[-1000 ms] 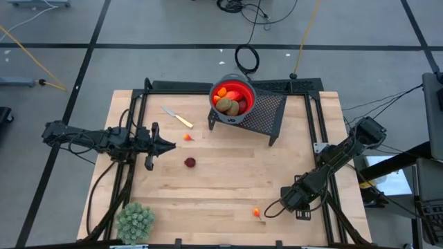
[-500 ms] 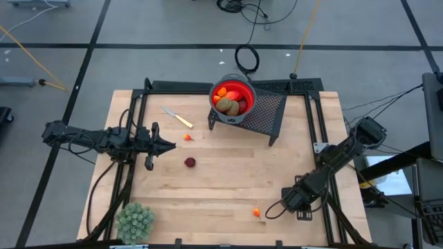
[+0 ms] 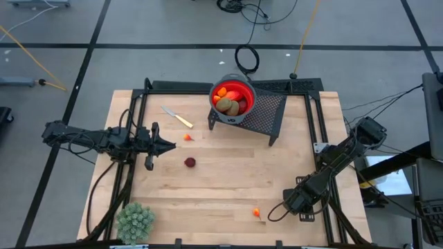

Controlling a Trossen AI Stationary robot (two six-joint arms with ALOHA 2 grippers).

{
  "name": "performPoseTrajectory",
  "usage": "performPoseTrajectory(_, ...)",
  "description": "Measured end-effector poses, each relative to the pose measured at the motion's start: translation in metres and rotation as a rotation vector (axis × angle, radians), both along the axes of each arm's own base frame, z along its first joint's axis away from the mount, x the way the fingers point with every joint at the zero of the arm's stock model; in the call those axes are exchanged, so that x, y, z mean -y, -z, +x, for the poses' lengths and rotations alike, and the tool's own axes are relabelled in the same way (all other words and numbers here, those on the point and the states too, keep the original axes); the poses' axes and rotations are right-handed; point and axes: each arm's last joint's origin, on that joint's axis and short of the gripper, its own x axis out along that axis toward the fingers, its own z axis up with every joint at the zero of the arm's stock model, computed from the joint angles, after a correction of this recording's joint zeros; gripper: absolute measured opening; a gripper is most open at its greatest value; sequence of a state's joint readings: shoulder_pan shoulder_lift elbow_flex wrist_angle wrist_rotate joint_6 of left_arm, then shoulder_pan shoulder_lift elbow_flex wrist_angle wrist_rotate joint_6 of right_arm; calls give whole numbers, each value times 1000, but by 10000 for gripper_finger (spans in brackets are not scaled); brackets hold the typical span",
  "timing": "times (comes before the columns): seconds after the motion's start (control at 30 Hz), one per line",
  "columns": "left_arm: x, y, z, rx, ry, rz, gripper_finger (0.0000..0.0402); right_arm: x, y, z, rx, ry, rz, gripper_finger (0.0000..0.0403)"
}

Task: Pick & Place Fruit
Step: Put the right pear into the strainer bowl on the shelf

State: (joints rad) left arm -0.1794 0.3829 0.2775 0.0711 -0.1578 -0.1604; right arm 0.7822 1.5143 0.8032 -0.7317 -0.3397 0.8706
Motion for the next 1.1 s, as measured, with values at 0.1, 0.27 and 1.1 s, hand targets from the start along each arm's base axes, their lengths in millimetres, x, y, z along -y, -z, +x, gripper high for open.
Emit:
performPoseTrajectory(0.1,0,0,0,0,0,0,21,0,0,0,0,0,-2,140)
performPoseTrajectory(0.27,0,0,0,0,0,0,21,0,0,0,0,2,-1,110)
performPoseTrajectory(1.1,0,0,0,0,1,0,21,30,-112,43,1013,240,342,108)
